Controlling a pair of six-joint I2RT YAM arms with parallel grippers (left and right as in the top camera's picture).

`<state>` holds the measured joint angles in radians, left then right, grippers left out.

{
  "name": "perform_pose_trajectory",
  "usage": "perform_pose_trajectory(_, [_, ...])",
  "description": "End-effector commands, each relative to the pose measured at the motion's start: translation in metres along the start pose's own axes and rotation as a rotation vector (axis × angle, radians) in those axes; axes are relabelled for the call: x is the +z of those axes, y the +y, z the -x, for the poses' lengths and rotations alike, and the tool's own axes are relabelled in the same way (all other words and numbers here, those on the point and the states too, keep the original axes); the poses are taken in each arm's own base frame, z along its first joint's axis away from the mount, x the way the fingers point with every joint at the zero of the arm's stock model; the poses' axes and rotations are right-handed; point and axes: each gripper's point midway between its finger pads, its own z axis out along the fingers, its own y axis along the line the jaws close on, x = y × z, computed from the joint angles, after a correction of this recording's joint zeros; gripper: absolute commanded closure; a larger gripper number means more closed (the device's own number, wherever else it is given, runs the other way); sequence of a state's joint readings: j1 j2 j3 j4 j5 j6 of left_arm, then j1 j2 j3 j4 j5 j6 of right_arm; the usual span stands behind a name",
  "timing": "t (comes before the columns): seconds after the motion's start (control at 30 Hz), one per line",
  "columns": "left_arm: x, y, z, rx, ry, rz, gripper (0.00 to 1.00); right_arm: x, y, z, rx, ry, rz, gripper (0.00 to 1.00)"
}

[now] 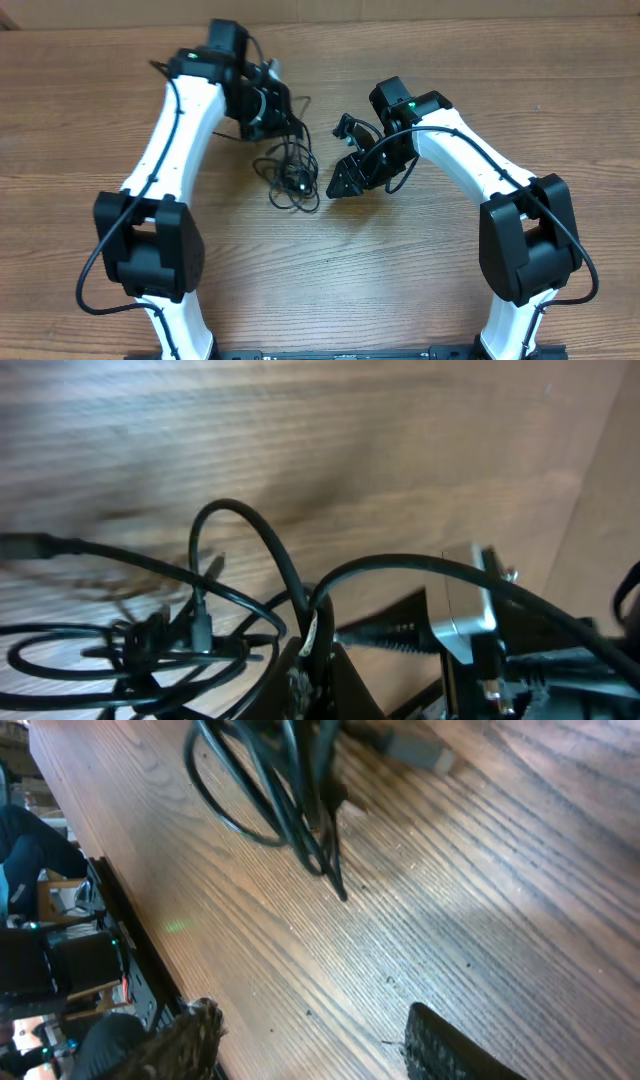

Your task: Untangle cables

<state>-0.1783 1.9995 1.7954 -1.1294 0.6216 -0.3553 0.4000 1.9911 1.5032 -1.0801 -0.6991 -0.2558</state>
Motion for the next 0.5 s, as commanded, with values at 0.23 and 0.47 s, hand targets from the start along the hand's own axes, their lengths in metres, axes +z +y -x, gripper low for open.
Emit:
perform_pose_trajectory(0.23, [0.01,-0.019,-0.011,0.055,0.052,-0.079,0.95,0.004,0.0,0.014,0.036,-0.05,-0.004,0.37])
perform_pose_trajectory(0.47, [0.008,-0.032,-0.016,0.048,0.08,-0.158,0.95,0.006,0.002,0.026,0.032,-0.088,-0.006,0.48])
